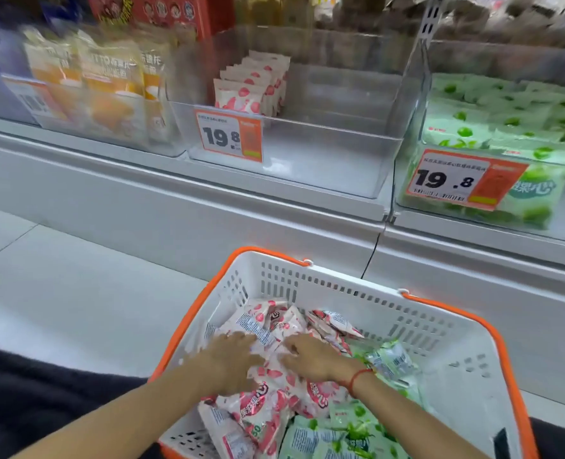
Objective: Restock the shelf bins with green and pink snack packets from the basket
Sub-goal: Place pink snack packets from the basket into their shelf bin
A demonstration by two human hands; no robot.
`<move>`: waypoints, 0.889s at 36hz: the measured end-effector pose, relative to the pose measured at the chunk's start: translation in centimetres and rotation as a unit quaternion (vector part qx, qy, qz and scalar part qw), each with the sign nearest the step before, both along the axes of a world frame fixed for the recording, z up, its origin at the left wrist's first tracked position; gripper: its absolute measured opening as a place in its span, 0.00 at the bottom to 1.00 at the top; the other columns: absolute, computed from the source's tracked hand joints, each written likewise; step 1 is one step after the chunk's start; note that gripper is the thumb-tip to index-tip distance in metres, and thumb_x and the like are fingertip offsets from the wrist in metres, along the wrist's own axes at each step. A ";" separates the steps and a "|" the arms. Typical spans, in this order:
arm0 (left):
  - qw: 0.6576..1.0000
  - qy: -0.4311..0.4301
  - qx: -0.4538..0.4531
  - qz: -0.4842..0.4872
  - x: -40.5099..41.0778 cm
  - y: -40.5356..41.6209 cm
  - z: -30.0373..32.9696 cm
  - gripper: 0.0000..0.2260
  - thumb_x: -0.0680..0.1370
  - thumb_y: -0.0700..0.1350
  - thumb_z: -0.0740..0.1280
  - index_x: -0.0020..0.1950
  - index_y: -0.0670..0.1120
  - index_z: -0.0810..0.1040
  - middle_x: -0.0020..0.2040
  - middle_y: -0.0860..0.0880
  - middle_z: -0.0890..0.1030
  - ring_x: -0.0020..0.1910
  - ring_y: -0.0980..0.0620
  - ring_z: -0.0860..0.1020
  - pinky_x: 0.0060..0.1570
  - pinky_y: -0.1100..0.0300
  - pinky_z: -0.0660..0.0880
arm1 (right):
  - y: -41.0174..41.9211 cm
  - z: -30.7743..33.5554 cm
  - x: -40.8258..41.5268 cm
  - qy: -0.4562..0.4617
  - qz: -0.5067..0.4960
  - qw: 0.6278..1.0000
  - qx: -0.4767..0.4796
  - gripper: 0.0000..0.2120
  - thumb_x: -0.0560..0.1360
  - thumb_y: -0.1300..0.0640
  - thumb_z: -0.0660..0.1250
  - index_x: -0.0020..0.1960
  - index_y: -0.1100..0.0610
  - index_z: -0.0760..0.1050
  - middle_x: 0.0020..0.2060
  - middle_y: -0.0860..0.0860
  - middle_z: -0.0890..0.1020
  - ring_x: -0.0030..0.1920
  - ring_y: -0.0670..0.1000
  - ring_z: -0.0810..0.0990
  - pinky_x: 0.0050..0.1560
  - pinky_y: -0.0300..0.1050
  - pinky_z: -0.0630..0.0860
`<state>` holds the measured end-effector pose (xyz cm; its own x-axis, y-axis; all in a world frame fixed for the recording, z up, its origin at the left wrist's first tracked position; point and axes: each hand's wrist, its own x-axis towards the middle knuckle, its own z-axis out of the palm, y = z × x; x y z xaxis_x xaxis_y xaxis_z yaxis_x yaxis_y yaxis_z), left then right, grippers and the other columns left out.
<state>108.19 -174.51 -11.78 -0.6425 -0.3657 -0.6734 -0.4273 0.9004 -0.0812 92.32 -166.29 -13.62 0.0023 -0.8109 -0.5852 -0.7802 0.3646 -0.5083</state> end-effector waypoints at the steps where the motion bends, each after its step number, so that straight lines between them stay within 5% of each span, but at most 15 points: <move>1: 1.000 -0.015 -0.013 -0.022 0.4 0.5 -0.5 0.26 0.81 0.59 0.55 0.78 0.55 0.54 0.79 0.44 0.45 0.77 0.41 0.47 0.73 0.44 0.52 | 0.5 -0.9 0.8 0.011 0.012 1.000 0.007 0.18 0.80 0.44 0.56 0.62 0.55 0.69 0.62 0.53 0.69 0.59 0.54 0.73 0.60 0.51 0.69; 3: 0.999 -0.005 -0.032 -0.037 0.8 1.1 -0.9 0.27 0.81 0.58 0.57 0.77 0.54 0.54 0.79 0.43 0.42 0.77 0.41 0.44 0.73 0.44 0.50 | 1.1 -2.1 2.1 0.063 0.008 0.998 -0.013 0.24 0.79 0.45 0.59 0.69 0.58 0.63 0.68 0.55 0.62 0.65 0.57 0.68 0.64 0.52 0.69; 7: 0.996 0.085 -0.007 -0.009 0.2 0.4 -0.2 0.22 0.76 0.55 0.66 0.69 0.52 0.69 0.78 0.47 0.52 0.76 0.46 0.49 0.72 0.50 0.51 | 0.6 -2.4 2.7 0.102 -0.015 0.993 -0.061 0.23 0.77 0.50 0.64 0.67 0.59 0.64 0.65 0.56 0.65 0.60 0.57 0.72 0.57 0.51 0.74; 11: 0.991 0.131 0.038 0.018 -0.4 -1.0 0.8 0.19 0.75 0.54 0.68 0.65 0.52 0.73 0.74 0.50 0.62 0.72 0.49 0.59 0.67 0.56 0.58 | -0.7 -0.6 1.5 0.046 -0.050 0.996 -0.061 0.14 0.81 0.52 0.56 0.63 0.59 0.67 0.55 0.54 0.72 0.51 0.53 0.74 0.50 0.47 0.73; 13: 0.981 0.154 0.094 0.067 -1.0 -1.8 2.0 0.18 0.77 0.53 0.68 0.65 0.51 0.73 0.66 0.49 0.72 0.60 0.50 0.70 0.55 0.60 0.64 | -1.4 1.7 0.6 -0.022 -0.061 0.997 -0.031 0.20 0.83 0.49 0.47 0.57 0.62 0.70 0.48 0.56 0.77 0.42 0.50 0.74 0.52 0.48 0.76; 16: 0.937 0.222 0.221 0.154 -1.7 -3.0 5.2 0.13 0.76 0.50 0.69 0.59 0.50 0.75 0.52 0.50 0.76 0.46 0.62 0.76 0.41 0.71 0.65 | -2.1 5.4 -1.4 -0.156 -0.065 0.984 0.052 0.30 0.81 0.39 0.44 0.64 0.58 0.73 0.59 0.60 0.78 0.50 0.54 0.79 0.58 0.48 0.77; 18: 0.893 0.287 0.282 0.201 -2.1 -3.6 7.7 0.10 0.76 0.45 0.71 0.55 0.48 0.75 0.43 0.53 0.78 0.31 0.68 0.74 0.33 0.75 0.65 | -1.9 7.6 -2.7 -0.187 -0.045 0.981 0.031 0.22 0.78 0.36 0.51 0.51 0.46 0.79 0.50 0.54 0.82 0.49 0.50 0.81 0.58 0.45 0.76; 20: 0.853 0.330 0.314 0.255 -2.3 -4.4 9.8 0.12 0.75 0.43 0.71 0.56 0.44 0.74 0.28 0.60 0.76 0.23 0.64 0.72 0.27 0.74 0.65 | -1.7 9.8 -3.5 -0.189 -0.053 0.980 -0.035 0.13 0.76 0.40 0.63 0.39 0.47 0.77 0.38 0.46 0.80 0.41 0.46 0.79 0.51 0.40 0.75; 22: 0.823 0.371 0.321 0.285 -2.5 -5.5 12.0 0.14 0.74 0.45 0.73 0.57 0.46 0.75 0.29 0.59 0.78 0.26 0.63 0.75 0.30 0.73 0.69 | -1.6 11.3 -3.8 -0.229 -0.105 0.962 -0.109 0.06 0.75 0.52 0.69 0.40 0.50 0.78 0.35 0.43 0.80 0.38 0.43 0.79 0.45 0.36 0.77; 26: 0.792 0.381 0.342 0.332 -2.0 -8.1 16.0 0.25 0.68 0.60 0.74 0.61 0.54 0.74 0.55 0.55 0.82 0.53 0.59 0.80 0.46 0.66 0.76 | -2.3 14.2 -4.1 -0.246 -0.187 0.921 -0.238 0.06 0.72 0.57 0.73 0.49 0.57 0.81 0.43 0.51 0.85 0.45 0.50 0.83 0.50 0.44 0.80; 32: 0.776 0.459 0.326 0.283 -1.6 -10.5 21.8 0.10 0.74 0.45 0.71 0.56 0.48 0.79 0.49 0.51 0.85 0.49 0.56 0.83 0.48 0.64 0.77 | -3.6 20.4 -3.3 -0.249 -0.247 0.879 -0.325 0.11 0.72 0.61 0.72 0.54 0.59 0.78 0.41 0.55 0.85 0.39 0.49 0.84 0.40 0.36 0.79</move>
<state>106.58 -184.99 10.02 -0.8213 -0.5390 -0.1868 -0.3776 0.2682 0.8863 89.07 -169.94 6.76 -0.3185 -0.9476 -0.0244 -0.2312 0.1026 -0.9675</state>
